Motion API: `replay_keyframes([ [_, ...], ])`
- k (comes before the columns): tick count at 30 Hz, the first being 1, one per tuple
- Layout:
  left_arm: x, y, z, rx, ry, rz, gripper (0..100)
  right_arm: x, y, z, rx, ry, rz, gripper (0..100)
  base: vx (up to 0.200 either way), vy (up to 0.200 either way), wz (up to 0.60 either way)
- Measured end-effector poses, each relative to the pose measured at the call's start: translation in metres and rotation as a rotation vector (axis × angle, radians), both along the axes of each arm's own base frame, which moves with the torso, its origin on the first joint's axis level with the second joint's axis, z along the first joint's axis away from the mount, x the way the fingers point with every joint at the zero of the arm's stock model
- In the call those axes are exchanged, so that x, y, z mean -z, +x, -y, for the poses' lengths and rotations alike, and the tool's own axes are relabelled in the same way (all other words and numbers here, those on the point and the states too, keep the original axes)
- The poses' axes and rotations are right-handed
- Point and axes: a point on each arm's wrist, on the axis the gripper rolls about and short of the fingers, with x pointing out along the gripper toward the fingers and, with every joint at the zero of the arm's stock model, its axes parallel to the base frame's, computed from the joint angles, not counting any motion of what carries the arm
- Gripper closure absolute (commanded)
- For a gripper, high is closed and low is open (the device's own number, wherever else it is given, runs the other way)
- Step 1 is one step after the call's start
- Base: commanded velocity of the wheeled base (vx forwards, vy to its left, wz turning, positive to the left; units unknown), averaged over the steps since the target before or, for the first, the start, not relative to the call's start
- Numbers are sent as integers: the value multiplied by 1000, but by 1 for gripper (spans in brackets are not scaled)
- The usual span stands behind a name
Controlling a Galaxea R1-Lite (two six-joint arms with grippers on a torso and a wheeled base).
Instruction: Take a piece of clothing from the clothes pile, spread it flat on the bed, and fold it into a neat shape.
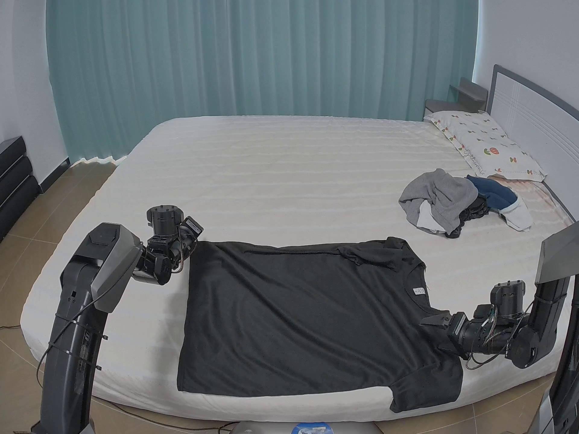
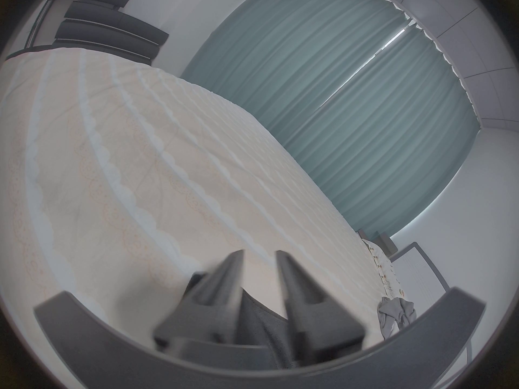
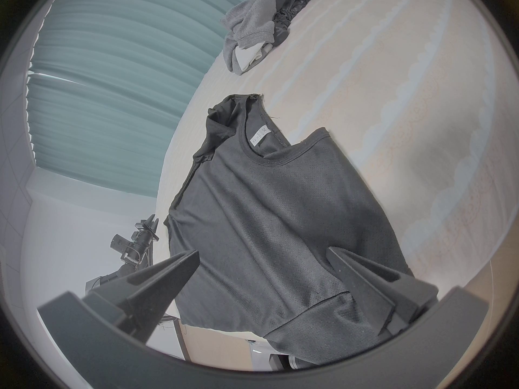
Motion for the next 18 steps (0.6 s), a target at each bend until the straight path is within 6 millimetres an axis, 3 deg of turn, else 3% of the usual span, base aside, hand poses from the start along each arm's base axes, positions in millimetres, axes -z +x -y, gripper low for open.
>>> replay_keyframes([
  [10,-4,-13,-6,-70,-85,-74,0,-7,6,0,27,23,39,0,0,0,0],
  [18,-12,-48,-8,35,-168,-196,0,-24,18,-2,36,32,139,0,0,0,0],
])
